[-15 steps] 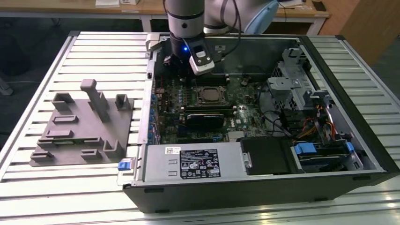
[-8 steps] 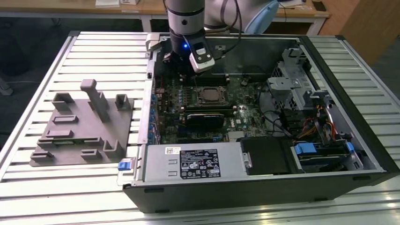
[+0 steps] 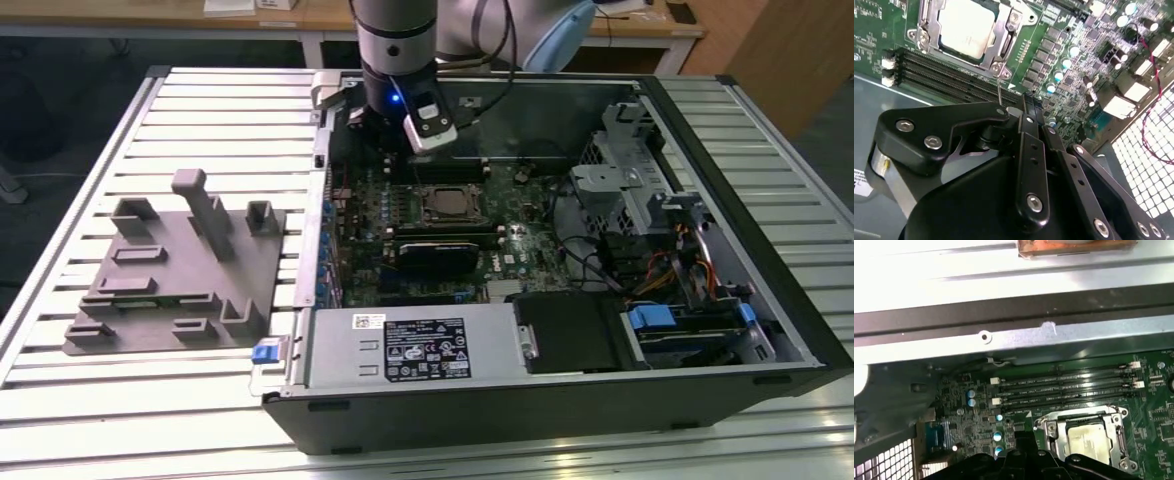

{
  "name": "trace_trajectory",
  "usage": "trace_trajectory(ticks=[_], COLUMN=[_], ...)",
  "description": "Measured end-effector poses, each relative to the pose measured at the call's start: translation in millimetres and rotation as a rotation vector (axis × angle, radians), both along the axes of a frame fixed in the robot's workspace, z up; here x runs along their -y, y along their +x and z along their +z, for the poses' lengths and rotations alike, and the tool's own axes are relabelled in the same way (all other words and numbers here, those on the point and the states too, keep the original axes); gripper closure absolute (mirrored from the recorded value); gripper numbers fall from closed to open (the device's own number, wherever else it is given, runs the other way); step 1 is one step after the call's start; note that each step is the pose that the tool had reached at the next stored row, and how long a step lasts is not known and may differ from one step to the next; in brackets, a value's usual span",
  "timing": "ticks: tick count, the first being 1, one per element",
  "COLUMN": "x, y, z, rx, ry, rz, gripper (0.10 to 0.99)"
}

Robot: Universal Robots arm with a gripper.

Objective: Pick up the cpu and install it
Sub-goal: 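Install the first cpu locking lever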

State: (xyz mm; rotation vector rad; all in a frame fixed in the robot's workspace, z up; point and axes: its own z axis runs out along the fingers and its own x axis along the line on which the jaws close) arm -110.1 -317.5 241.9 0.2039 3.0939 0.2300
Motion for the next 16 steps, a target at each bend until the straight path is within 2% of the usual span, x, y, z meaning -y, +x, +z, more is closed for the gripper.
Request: trace_trajectory(ticks=[2,6,11,12,16], x=[0.0,0.1,0.1,0.1,0.0], y=[-0.8,-1.7,-1.9,-1.9,-1.9], z=[0.0,0.0,0.0,0.0,0.0], rx=[0.0001,0.0000,-0.0001,0.0000,0.0000], ry=[0.012,0.058,0.099,0.103,0.103], rz=[0.000,0.000,0.000,0.000,0.000], gripper=[0.980,0.980,0.980,0.980,0.980])
